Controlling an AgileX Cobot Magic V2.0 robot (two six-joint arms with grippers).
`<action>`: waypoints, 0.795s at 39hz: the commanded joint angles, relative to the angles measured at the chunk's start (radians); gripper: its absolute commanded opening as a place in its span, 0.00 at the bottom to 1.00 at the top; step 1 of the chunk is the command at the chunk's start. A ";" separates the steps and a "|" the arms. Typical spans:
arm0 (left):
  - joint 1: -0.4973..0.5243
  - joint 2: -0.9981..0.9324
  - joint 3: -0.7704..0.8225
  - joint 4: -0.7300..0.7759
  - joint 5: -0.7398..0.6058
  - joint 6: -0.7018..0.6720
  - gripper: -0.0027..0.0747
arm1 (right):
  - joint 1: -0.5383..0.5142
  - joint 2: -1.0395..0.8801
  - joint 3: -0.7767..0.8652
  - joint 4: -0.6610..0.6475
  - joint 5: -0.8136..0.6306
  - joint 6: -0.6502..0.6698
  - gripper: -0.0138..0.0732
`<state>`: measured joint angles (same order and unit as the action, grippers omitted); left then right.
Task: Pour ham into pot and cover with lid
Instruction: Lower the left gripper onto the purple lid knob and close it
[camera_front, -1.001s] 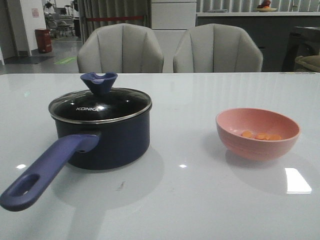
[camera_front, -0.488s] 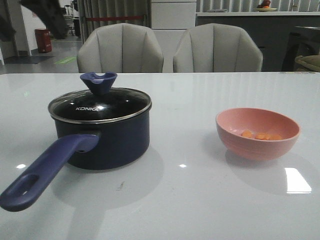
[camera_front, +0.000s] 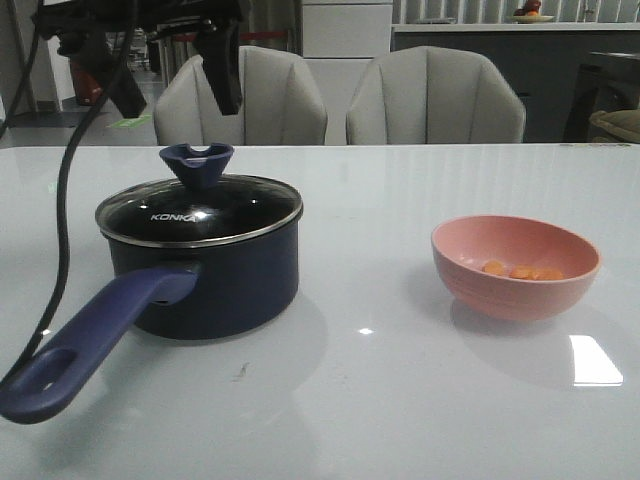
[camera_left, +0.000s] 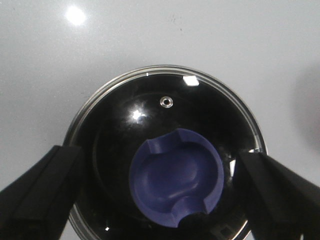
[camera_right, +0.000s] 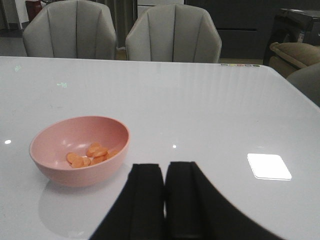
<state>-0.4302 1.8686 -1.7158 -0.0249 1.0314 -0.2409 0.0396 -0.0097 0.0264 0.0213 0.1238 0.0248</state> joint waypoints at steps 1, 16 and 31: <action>-0.003 0.006 -0.106 0.001 0.066 -0.018 0.85 | -0.003 -0.020 -0.005 -0.015 -0.076 -0.001 0.35; -0.029 0.084 -0.175 -0.004 0.125 -0.061 0.85 | -0.003 -0.021 -0.005 -0.015 -0.076 -0.001 0.35; -0.029 0.107 -0.175 -0.008 0.145 -0.073 0.82 | -0.003 -0.021 -0.005 -0.015 -0.076 -0.001 0.35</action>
<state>-0.4530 2.0308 -1.8580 -0.0271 1.1954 -0.2977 0.0396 -0.0097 0.0264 0.0213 0.1238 0.0248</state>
